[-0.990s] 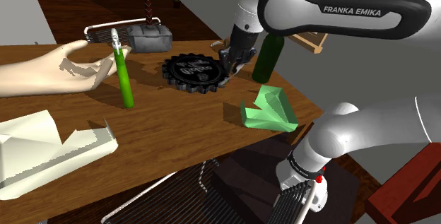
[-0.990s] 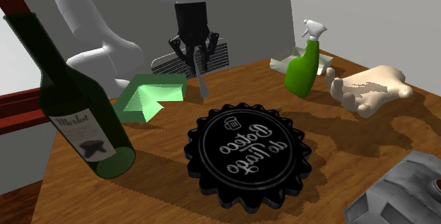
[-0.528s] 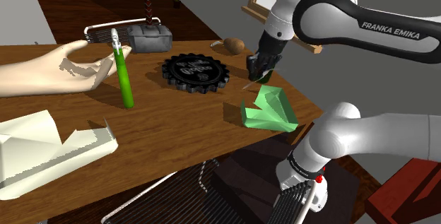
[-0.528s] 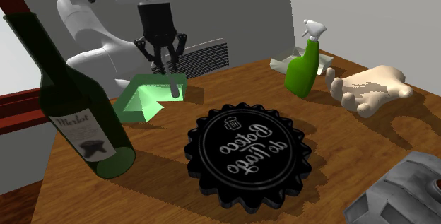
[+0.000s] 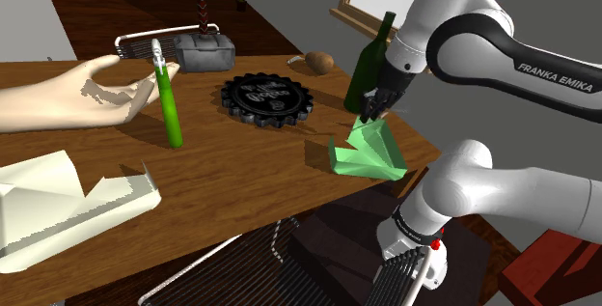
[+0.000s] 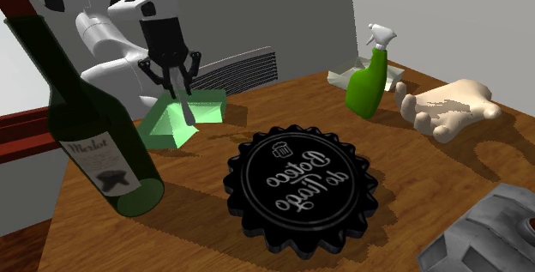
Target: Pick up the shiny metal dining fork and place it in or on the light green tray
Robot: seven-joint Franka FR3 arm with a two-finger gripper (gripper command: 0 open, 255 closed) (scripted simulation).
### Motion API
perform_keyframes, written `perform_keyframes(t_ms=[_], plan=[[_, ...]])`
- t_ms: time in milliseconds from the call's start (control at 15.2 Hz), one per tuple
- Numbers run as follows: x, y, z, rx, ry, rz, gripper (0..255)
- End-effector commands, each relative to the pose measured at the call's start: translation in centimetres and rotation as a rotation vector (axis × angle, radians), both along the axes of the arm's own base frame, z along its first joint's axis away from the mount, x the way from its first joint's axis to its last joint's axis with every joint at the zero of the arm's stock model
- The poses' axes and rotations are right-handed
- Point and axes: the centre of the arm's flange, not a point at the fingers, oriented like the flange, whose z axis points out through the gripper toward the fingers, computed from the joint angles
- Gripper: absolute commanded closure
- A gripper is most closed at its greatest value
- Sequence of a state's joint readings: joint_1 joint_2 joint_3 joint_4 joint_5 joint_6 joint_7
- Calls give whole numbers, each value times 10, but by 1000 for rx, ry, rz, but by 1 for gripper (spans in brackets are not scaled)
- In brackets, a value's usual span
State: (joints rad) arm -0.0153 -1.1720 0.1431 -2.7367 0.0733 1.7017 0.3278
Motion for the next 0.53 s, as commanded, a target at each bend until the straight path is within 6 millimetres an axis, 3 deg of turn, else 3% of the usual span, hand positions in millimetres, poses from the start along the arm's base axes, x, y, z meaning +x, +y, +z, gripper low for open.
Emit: perform_keyframes(t_ms=[0,264,462], plan=[[-1,0,-12,0,0,0,255],[-1,0,-33,0,0,0,255],[-1,0,-36,0,0,0,255]])
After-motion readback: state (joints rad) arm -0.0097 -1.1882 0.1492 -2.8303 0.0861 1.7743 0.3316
